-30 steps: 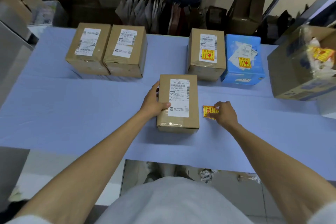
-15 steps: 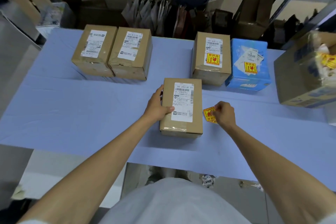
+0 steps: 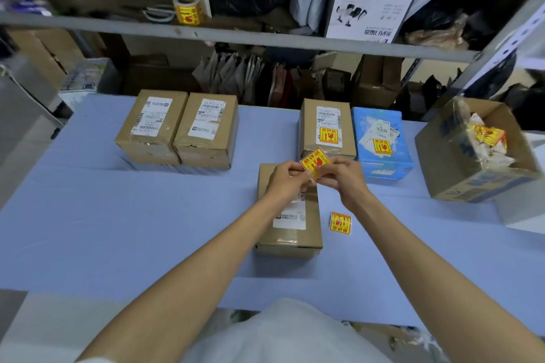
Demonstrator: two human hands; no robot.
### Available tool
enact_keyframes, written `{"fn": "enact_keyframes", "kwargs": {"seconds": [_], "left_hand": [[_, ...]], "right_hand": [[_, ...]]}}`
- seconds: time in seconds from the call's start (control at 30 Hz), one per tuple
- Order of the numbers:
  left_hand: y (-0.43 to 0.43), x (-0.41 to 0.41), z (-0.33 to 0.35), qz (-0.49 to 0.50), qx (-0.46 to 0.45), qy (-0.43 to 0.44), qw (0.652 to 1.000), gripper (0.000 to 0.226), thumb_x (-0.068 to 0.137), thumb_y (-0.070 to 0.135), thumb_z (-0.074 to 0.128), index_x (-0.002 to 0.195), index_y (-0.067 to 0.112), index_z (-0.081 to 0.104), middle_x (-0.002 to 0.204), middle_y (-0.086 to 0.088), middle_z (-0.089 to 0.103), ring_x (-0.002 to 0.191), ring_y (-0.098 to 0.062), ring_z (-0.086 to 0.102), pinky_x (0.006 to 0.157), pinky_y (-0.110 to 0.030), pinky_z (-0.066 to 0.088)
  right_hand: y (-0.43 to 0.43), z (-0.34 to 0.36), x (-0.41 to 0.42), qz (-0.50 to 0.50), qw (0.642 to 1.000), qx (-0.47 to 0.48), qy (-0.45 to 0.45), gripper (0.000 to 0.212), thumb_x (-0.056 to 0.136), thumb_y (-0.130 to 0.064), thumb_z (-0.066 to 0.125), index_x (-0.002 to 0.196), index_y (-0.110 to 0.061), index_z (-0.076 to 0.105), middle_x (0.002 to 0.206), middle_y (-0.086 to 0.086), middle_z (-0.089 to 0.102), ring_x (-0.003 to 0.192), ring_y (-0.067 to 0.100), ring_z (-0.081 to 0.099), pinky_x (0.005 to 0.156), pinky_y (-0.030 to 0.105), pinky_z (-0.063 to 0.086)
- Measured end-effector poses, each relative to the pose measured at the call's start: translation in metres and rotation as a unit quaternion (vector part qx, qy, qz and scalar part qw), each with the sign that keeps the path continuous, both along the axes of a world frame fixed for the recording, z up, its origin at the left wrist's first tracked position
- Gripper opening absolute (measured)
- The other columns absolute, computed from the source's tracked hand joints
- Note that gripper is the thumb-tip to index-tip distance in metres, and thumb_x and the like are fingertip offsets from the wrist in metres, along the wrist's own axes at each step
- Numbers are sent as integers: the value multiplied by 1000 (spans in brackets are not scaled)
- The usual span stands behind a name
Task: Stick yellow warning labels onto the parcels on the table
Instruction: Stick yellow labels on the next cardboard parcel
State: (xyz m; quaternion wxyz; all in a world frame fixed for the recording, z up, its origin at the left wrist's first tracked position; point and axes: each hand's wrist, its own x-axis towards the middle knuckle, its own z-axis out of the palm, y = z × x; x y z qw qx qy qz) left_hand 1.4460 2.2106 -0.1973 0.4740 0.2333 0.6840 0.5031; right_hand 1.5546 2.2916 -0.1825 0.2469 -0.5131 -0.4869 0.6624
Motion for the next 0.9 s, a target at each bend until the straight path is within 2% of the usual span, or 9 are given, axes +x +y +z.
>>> {"fn": "enact_keyframes", "kwargs": {"seconds": [0.13,0.27,0.37,0.5,0.67,0.8,0.9], "left_hand": [[-4,-11,-2,9,16,16,1000,7,90,8,61,96,7,57,93,-13,62,71,-19,65,79,-36,59],[-10,-19,-5,-21,7,34,999,8,90,8,61,97,8,58,85,-10,63,72,-18,64,80,-34,59],[-10,-22,-5,-28,2,41,999,8,91,10,61,99,8,59,84,-8,64,72,-16,65,73,-27,58],[-11,-30,-4,6,11,48,999,10,93,15,58,99,9,63,88,-8,68,72,-15,66,67,-25,55],[-18,-38,-4,-59,-14,65,996,9,90,14,61,97,9,65,84,-7,70,71,-13,67,68,-25,53],[-22,-39,-2,-81,-20,82,993,11,91,19,60,83,14,66,78,-3,68,67,-11,65,63,-24,50],[-26,-38,-1,-90,-17,86,992,14,91,19,59,77,17,63,78,-3,68,67,-11,65,63,-25,49]], "right_hand": [[-9,-3,-3,46,999,14,-8,16,74,7,71,81,-5,63,81,10,69,72,20,67,63,22,56],[-13,-10,-3,69,996,39,-27,17,79,-4,73,95,-5,66,86,6,71,78,20,69,77,33,56],[-14,-12,-6,76,995,53,-28,12,86,-7,67,98,-6,67,85,4,71,80,19,68,80,35,55],[-14,-10,-8,106,991,66,-56,10,87,-5,65,96,-8,67,81,4,70,74,16,66,73,30,52],[-15,-8,-9,111,988,82,-62,8,88,-4,63,96,-6,65,81,3,68,74,14,64,65,21,51],[-18,-10,-10,119,987,89,-63,11,90,-4,62,101,-4,64,81,1,67,72,9,63,58,14,48],[-18,-12,-9,125,986,84,-63,12,90,-4,61,101,-5,64,82,2,67,73,9,63,58,14,47]]}}
